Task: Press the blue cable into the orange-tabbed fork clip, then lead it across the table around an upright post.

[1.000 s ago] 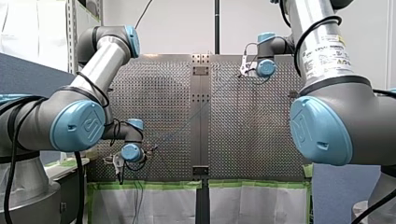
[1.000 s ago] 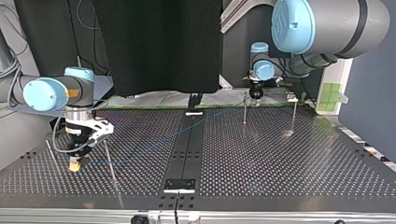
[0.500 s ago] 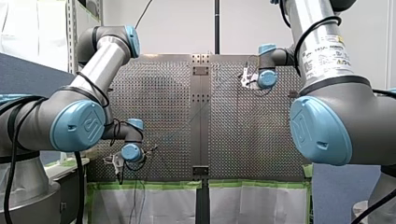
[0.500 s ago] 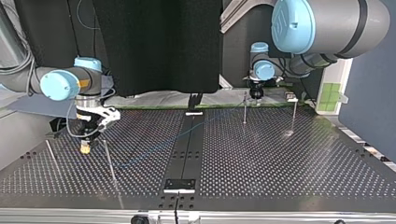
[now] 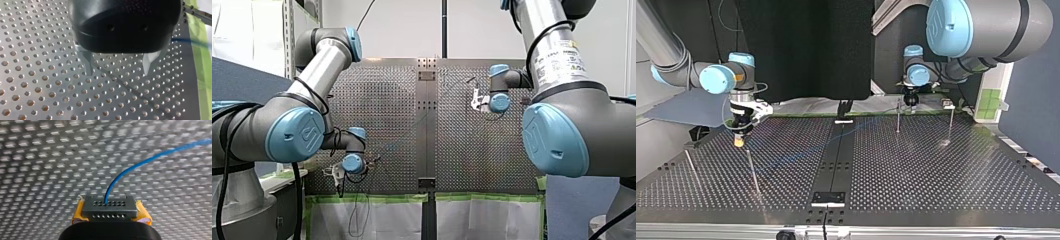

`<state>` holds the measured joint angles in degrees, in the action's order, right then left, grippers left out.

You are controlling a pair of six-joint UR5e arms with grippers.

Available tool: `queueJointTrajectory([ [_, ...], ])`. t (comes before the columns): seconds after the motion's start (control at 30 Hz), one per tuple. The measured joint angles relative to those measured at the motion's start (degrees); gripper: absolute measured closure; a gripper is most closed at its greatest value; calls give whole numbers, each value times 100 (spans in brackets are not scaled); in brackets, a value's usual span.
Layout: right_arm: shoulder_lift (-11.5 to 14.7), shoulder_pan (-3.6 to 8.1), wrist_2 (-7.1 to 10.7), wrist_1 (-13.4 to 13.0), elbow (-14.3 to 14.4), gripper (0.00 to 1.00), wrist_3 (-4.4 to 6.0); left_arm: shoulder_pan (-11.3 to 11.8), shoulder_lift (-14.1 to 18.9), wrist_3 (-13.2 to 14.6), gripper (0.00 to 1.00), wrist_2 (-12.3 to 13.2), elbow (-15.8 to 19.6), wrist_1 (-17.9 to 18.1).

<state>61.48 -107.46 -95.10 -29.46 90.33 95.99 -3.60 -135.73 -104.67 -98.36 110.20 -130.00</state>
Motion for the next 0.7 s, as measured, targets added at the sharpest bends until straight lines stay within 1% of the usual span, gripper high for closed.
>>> queueJointTrajectory([
  [0.1, -161, -24, -5, -166, 164, 100, 1, -2, 0, 22, 3, -5, 0, 0],
  [0.23, -378, -46, -12, -336, 267, 100, -3, -4, 0, 29, 3, -8, 1, 32],
  [0.7, -1154, -59, -147, -468, 297, 100, -8, -3, 0, 23, 3, -11, 0, 62],
])
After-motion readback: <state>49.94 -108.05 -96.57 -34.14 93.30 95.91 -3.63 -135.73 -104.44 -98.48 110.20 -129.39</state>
